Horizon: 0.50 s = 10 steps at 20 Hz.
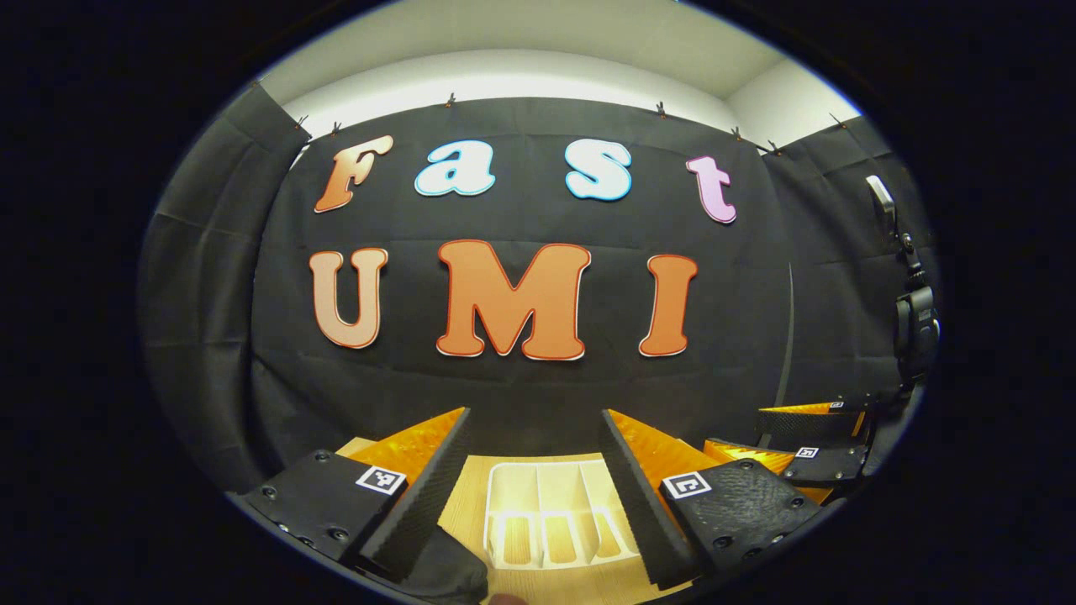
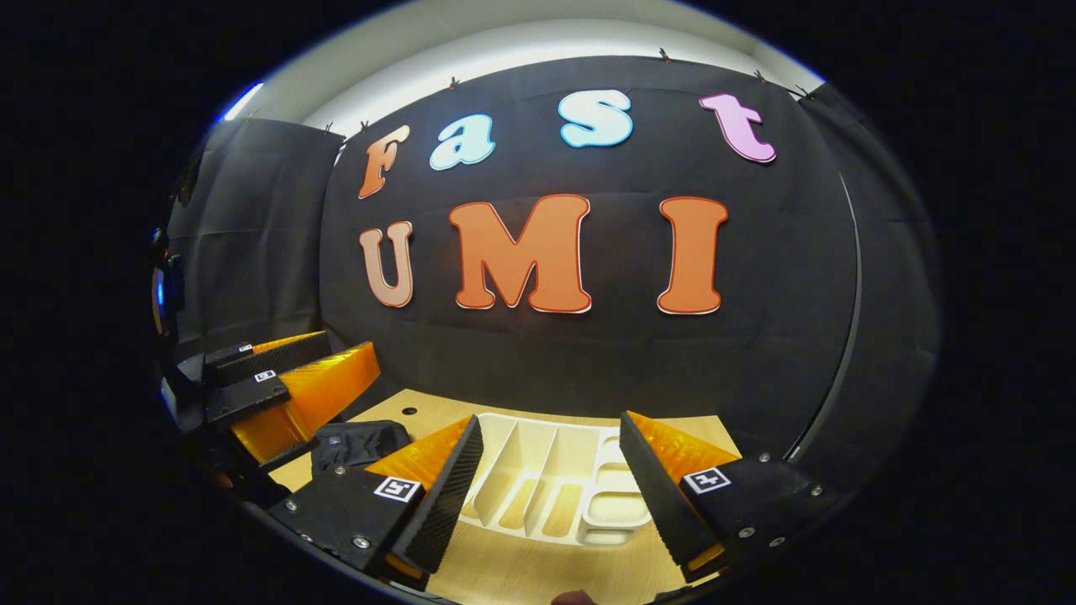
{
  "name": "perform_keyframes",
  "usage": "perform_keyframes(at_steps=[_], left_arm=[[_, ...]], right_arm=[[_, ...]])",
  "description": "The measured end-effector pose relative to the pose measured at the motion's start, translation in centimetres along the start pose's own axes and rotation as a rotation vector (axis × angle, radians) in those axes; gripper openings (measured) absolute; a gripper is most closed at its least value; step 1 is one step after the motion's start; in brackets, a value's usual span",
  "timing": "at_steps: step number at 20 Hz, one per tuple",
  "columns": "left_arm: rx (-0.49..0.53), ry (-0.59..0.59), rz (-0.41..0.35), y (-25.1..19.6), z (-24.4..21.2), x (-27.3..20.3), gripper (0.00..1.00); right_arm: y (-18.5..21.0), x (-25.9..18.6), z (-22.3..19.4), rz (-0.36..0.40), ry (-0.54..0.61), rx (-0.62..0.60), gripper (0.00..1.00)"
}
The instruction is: Open the schoolbag, grab two books from the bookshelf and put them into the schoolbag.
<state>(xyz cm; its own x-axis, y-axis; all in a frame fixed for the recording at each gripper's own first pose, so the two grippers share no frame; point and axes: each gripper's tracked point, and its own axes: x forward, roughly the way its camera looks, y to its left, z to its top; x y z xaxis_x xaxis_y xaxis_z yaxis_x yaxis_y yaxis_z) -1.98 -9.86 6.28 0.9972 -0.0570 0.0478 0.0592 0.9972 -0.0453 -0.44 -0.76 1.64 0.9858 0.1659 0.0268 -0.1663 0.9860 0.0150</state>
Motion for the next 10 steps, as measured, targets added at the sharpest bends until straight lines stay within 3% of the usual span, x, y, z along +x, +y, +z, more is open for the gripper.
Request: perform_keyframes(at_steps=[9,10], left_arm=[[-0.028,-0.046,0.029,0.7,-0.3,-0.1,0.95],[-0.029,-0.042,0.03,0.8,-0.4,-0.4,0.92]], right_arm=[[-1.2,-0.7,-0.1,-0.059,-0.028,-0.028,0.98],[-1.0,-0.7,-0.3,-0.061,-0.024,-0.026,0.98]])
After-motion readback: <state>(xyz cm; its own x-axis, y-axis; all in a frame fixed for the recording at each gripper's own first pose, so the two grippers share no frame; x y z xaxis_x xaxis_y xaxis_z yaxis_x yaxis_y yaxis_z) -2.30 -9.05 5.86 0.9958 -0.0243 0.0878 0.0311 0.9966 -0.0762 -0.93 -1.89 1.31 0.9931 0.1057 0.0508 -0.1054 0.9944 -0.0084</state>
